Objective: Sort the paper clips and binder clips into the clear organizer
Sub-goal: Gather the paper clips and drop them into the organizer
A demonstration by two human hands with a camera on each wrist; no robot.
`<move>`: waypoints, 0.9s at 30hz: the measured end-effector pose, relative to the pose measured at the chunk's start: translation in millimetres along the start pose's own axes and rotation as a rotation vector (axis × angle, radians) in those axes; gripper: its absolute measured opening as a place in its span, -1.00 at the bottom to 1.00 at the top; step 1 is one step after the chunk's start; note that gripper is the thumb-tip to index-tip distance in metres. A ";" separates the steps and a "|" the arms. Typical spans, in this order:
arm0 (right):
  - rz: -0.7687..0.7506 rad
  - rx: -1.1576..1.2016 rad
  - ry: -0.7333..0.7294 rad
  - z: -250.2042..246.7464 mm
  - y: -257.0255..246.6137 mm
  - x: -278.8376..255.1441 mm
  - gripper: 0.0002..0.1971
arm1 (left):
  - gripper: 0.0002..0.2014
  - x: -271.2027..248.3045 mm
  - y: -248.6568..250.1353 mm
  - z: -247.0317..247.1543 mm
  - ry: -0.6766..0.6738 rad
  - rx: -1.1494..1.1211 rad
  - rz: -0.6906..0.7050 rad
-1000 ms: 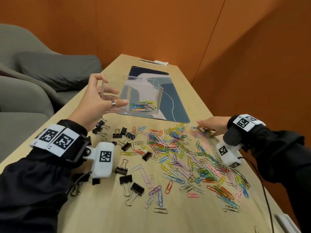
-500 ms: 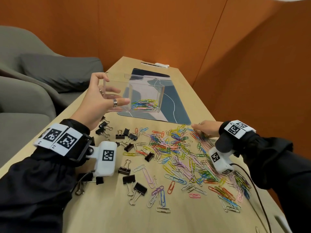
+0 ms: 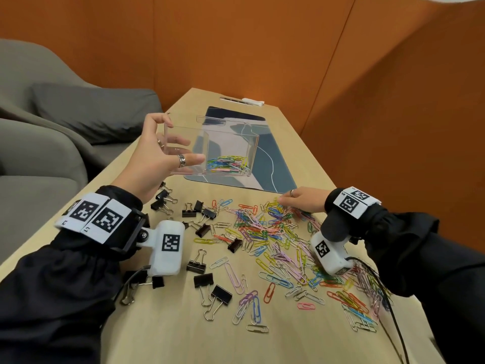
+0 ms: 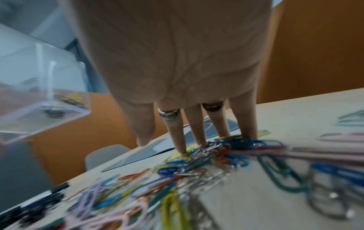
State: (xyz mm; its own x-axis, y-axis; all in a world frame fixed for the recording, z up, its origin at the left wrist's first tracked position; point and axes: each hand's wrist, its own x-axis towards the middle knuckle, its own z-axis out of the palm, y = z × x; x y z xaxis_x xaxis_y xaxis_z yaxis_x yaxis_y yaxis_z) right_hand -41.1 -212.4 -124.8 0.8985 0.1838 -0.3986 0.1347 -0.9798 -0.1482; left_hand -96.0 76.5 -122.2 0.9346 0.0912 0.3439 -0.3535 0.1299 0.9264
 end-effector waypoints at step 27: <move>-0.200 0.165 0.023 9.7 -31.6 17.3 -0.70 | -0.36 0.0 -2.2 1.2 -0.001 0.020 -0.022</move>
State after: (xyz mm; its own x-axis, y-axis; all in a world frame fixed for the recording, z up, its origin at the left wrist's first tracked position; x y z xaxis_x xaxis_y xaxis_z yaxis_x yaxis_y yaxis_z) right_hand -33.9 -177.5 -135.8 0.8705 0.3685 -0.3264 0.2419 -0.8977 -0.3683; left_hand -95.2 75.0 -124.0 0.9422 0.0878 0.3233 -0.3318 0.1118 0.9367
